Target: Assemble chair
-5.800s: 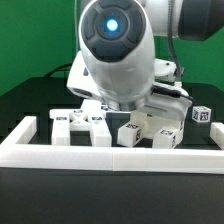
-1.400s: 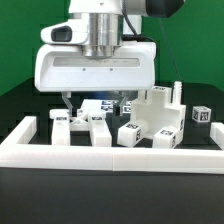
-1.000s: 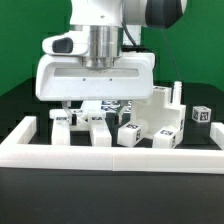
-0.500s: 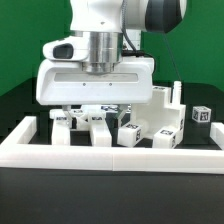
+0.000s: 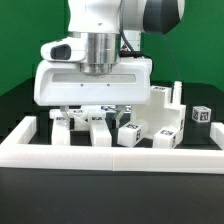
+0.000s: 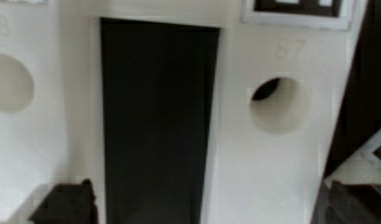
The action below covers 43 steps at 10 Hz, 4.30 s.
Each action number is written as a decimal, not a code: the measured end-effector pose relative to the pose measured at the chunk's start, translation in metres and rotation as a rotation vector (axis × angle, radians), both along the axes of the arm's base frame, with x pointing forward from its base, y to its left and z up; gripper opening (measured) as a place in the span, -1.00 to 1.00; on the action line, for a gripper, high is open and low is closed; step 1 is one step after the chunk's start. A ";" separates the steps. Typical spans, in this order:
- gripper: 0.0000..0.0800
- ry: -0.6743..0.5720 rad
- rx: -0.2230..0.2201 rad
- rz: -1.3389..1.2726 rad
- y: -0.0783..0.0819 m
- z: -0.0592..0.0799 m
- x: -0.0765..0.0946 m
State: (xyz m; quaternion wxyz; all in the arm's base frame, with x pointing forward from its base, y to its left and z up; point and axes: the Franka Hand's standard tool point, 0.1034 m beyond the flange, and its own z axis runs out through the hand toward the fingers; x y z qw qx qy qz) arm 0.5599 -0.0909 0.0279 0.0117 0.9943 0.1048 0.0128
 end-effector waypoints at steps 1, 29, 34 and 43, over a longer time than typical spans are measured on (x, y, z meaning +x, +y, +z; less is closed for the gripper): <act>0.62 -0.001 0.000 0.000 0.000 0.000 0.000; 0.62 0.042 0.047 0.105 0.010 0.023 0.018; 0.62 0.050 0.047 0.094 0.008 0.018 0.013; 0.62 0.066 0.039 0.093 0.019 -0.009 -0.006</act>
Offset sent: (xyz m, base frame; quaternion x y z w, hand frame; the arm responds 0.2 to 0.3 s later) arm 0.0011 0.0088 -0.0040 0.0007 0.0010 0.0076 1.0000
